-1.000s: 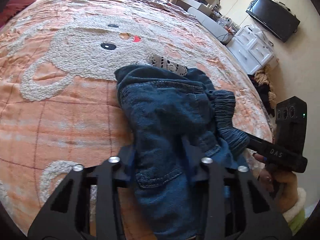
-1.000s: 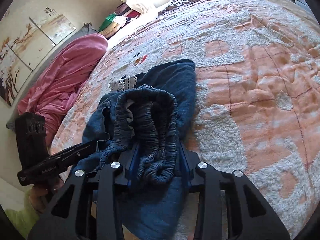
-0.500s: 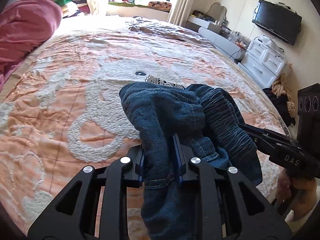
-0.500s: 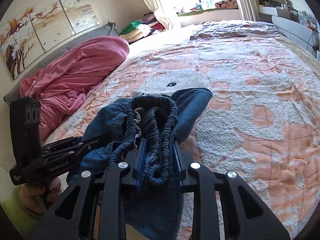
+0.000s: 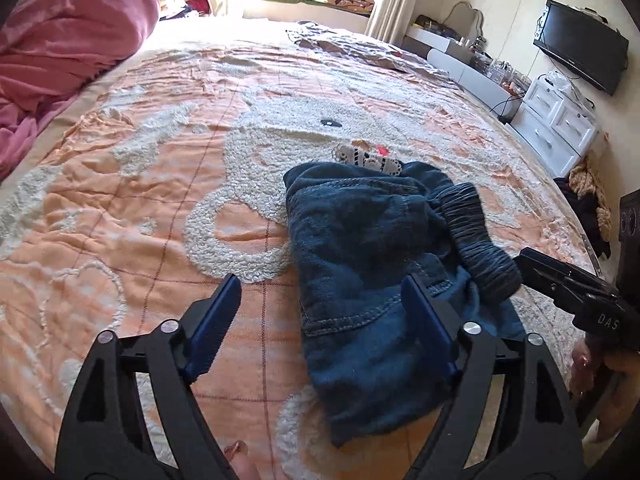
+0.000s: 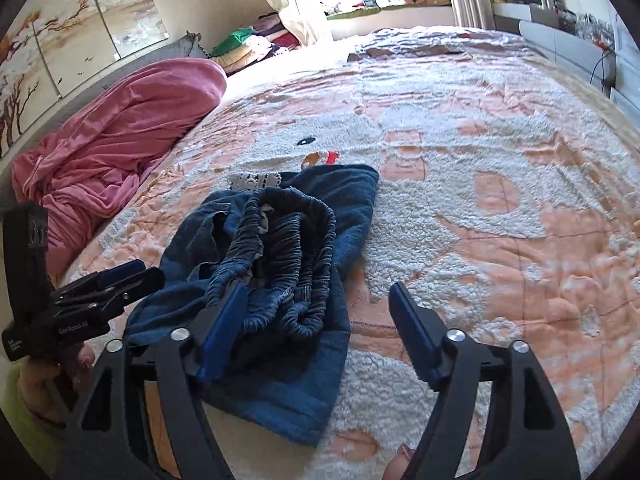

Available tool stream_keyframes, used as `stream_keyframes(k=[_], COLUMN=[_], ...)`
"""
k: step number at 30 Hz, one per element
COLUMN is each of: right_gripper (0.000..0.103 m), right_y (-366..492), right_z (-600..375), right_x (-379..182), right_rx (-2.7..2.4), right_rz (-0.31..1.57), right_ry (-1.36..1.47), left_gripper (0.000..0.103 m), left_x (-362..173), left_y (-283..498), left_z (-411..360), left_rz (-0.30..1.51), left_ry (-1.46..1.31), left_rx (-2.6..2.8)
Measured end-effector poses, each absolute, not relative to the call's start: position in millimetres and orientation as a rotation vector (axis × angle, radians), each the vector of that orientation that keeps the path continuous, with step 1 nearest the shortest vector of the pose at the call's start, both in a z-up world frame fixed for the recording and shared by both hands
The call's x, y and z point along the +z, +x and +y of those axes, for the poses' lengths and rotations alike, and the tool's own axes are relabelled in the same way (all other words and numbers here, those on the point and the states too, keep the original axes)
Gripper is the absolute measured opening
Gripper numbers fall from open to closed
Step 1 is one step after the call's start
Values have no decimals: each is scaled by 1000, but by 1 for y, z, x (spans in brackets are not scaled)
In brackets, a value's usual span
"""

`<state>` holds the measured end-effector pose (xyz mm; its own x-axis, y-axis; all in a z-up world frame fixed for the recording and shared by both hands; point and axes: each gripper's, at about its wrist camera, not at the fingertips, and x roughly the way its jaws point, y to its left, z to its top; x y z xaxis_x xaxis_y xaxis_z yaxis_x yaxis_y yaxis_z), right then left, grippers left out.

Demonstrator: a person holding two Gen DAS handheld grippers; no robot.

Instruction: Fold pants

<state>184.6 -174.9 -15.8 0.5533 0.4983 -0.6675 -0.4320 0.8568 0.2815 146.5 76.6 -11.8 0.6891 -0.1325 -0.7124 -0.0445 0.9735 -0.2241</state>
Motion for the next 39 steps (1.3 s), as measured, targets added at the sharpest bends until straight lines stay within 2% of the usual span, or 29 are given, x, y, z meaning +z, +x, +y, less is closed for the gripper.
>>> stream_keyframes(k=[1, 4, 7, 19, 29, 39], right_gripper=[75, 84, 93, 98, 98, 98], right_y=[176, 151, 127, 62, 62, 64], right_z=[-178, -187, -191, -195, -199, -204], right_x=[-11, 1, 9, 14, -14, -17], right_rx=[551, 547, 553, 492, 462, 444], right_rz=[797, 747, 721, 622, 680, 690], right_ry=[79, 63, 55, -62, -42, -20], left_gripper=[80, 89, 93, 93, 93, 93], left_x=[-6, 8, 15, -4, -25, -24], left_y=[140, 122, 103, 49, 40, 41], left_z=[76, 71, 66, 49, 37, 33], left_rz=[801, 782, 767, 801, 846, 838], left_ry=[-229, -219, -192, -199, -194, -182], left_rx=[-50, -48, -42, -25, -7, -2])
